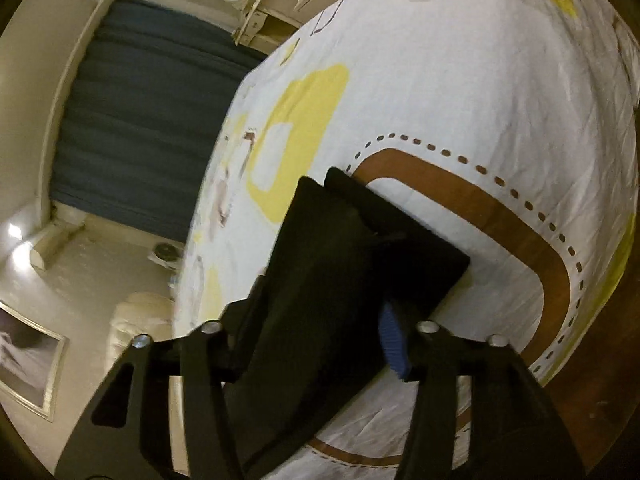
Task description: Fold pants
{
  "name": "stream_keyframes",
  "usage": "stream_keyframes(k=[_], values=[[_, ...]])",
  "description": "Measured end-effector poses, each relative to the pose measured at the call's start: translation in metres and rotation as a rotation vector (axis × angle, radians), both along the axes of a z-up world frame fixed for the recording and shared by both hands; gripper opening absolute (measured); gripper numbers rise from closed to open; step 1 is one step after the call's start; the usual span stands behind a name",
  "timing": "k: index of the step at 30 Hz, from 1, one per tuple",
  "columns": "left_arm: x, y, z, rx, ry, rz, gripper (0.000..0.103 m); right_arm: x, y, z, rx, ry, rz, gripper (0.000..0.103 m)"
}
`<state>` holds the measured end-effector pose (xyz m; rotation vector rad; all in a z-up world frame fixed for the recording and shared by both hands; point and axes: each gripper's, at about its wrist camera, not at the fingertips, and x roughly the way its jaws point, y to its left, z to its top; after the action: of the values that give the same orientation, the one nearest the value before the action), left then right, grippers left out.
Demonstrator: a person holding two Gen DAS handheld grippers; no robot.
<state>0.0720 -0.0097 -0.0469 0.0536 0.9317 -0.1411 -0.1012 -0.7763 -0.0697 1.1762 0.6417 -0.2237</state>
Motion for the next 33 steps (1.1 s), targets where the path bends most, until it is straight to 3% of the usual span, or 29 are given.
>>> stream_keyframes(k=[3, 7, 9, 11, 16, 18, 25, 30, 33], values=[[0.0, -0.001, 0.0, 0.006, -0.002, -0.001, 0.087, 0.026, 0.008, 0.019, -0.059, 0.059, 0.062, 0.007], [0.001, 0.0, 0.0, 0.012, 0.003, -0.004, 0.087, 0.035, 0.012, 0.094, -0.124, -0.155, 0.12, 0.007], [0.001, -0.001, 0.0, 0.015, 0.003, -0.004, 0.087, 0.025, 0.011, 0.11, -0.148, -0.218, 0.127, 0.006], [0.0, -0.001, 0.0, 0.011, 0.0, -0.003, 0.087, 0.003, 0.006, 0.091, -0.143, -0.197, 0.119, 0.006], [-0.001, -0.003, -0.003, 0.02, -0.007, -0.007, 0.088, -0.027, -0.018, -0.004, -0.104, 0.079, 0.059, 0.006], [0.001, -0.004, -0.003, 0.023, -0.003, -0.009, 0.088, -0.039, -0.024, -0.026, -0.04, 0.049, 0.04, 0.005], [0.001, -0.005, -0.002, 0.028, -0.001, -0.006, 0.088, -0.041, -0.018, -0.01, -0.111, 0.055, 0.036, 0.006], [0.001, -0.005, -0.003, 0.028, 0.001, -0.014, 0.088, -0.075, -0.018, 0.009, -0.089, 0.017, -0.129, 0.027], [0.001, -0.005, -0.004, 0.029, -0.001, -0.02, 0.088, -0.081, 0.0, 0.016, -0.05, -0.03, -0.148, 0.031]])
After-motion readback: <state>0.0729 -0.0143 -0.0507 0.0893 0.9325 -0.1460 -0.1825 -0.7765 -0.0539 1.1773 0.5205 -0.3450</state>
